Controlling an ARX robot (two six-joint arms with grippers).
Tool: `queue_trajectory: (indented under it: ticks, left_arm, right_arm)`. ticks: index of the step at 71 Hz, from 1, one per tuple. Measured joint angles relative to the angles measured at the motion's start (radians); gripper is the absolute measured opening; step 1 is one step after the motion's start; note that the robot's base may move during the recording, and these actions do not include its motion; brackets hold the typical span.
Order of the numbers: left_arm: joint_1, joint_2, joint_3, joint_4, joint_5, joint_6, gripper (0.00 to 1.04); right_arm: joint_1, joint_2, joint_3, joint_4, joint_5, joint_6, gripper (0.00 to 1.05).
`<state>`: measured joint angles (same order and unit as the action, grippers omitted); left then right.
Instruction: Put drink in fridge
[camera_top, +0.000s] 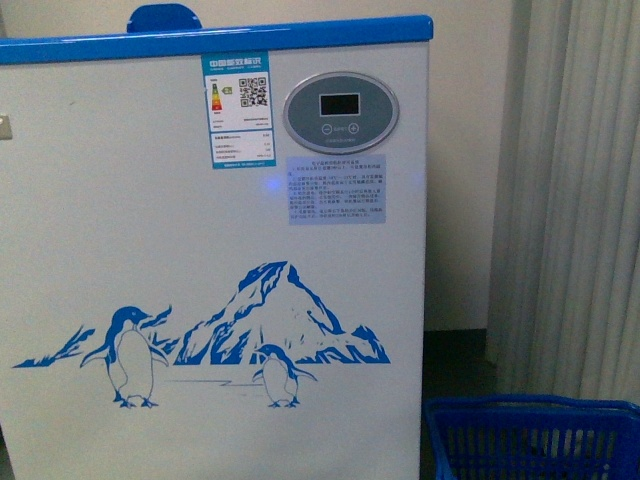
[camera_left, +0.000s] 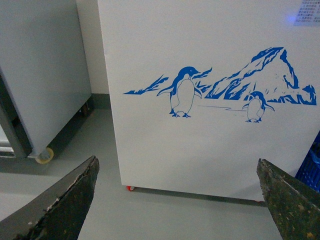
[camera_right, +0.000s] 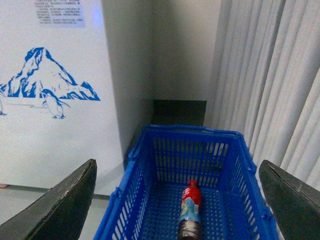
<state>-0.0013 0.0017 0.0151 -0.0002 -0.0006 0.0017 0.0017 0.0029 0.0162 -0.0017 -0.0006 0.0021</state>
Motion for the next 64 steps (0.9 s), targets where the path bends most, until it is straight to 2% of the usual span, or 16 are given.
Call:
queue_trajectory:
  ticks: [42,45,48,53,56,58,64]
  left_arm:
    - [0.000,0.000,0.000,0.000,0.000,0.000,0.97]
    - [0.000,0.000,0.000,0.000,0.000,0.000,0.97]
    - [0.000,0.000,0.000,0.000,0.000,0.000,0.97]
    - [0.000,0.000,0.000,0.000,0.001,0.000,0.97]
    - [0.000,0.000,0.000,0.000,0.000,0.000,0.97]
    - [0.000,0.000,0.000,0.000,0.000,0.000,0.97]
    - [0.000,0.000,0.000,0.000,0.001,0.000,0.97]
  right_arm:
    - [0.000,0.000,0.000,0.000,0.000,0.000,0.97]
    - [-0.002,0.035,0.017,-0.056,0.030,0.019,0.97]
    - [-0.034,0.171,0.099,-0.215,0.049,0.050,0.97]
    - [-0.104,0.390,0.158,-0.231,0.041,0.054,0.97]
    - [-0.156,0.587,0.186,-0.151,0.030,0.050,0.97]
    - [-0.192,0.794,0.215,-0.037,0.029,0.047,0.97]
    - [-0.209,1.213,0.299,0.180,0.033,0.042,0.97]
